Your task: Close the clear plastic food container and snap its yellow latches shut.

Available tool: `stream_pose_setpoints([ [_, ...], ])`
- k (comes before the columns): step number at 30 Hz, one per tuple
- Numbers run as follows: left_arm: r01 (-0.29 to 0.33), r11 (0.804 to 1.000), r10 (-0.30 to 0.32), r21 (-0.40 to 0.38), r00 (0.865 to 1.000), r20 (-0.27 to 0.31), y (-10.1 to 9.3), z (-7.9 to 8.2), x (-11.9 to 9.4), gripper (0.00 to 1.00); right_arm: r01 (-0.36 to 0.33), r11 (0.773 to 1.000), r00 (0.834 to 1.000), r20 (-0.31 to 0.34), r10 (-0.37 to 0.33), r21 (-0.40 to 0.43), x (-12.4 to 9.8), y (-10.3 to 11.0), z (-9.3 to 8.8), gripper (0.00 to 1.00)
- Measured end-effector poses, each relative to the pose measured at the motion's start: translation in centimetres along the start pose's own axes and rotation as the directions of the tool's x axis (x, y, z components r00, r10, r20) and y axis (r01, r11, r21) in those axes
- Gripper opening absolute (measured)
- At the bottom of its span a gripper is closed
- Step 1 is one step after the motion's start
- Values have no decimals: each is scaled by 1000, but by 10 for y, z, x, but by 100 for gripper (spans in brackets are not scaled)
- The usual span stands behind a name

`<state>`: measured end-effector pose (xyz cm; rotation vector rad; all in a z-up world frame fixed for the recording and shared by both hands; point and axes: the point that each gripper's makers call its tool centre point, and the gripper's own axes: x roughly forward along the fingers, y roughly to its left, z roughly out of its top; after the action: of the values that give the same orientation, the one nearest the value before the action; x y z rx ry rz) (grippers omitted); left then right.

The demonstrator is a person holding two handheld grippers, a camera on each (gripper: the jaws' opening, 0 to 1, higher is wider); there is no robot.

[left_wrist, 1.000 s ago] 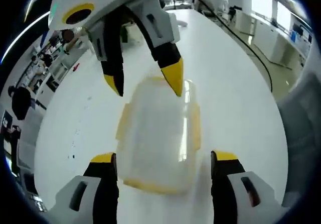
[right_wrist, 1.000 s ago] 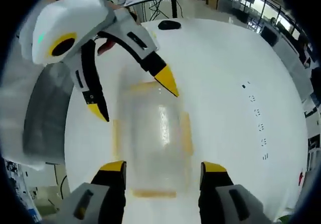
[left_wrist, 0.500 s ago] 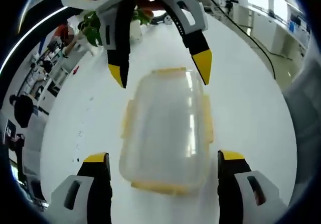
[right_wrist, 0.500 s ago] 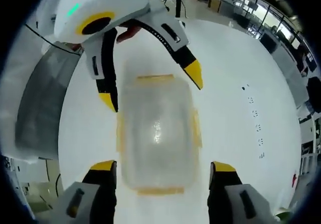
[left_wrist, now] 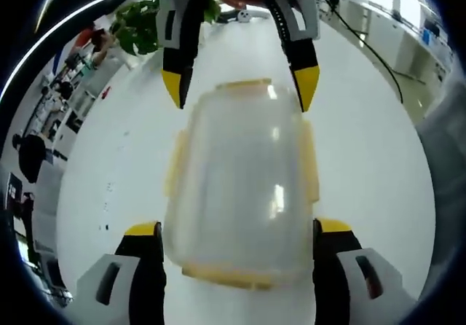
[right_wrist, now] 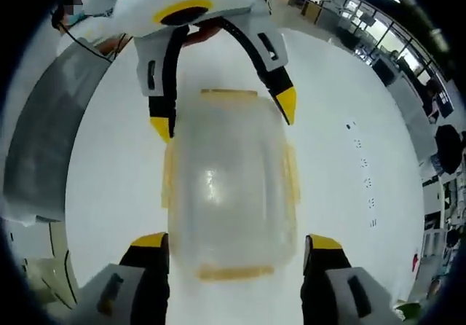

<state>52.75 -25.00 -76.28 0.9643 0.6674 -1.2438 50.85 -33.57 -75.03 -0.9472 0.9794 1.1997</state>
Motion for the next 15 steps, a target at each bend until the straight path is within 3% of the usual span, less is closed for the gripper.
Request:
stream_pose_setpoints([
  [15, 16, 1000, -16, -6, 1000, -14, -7, -12, -9, 79, 5, 1000, 1000, 13, -4, -11, 4, 7, 14, 71],
])
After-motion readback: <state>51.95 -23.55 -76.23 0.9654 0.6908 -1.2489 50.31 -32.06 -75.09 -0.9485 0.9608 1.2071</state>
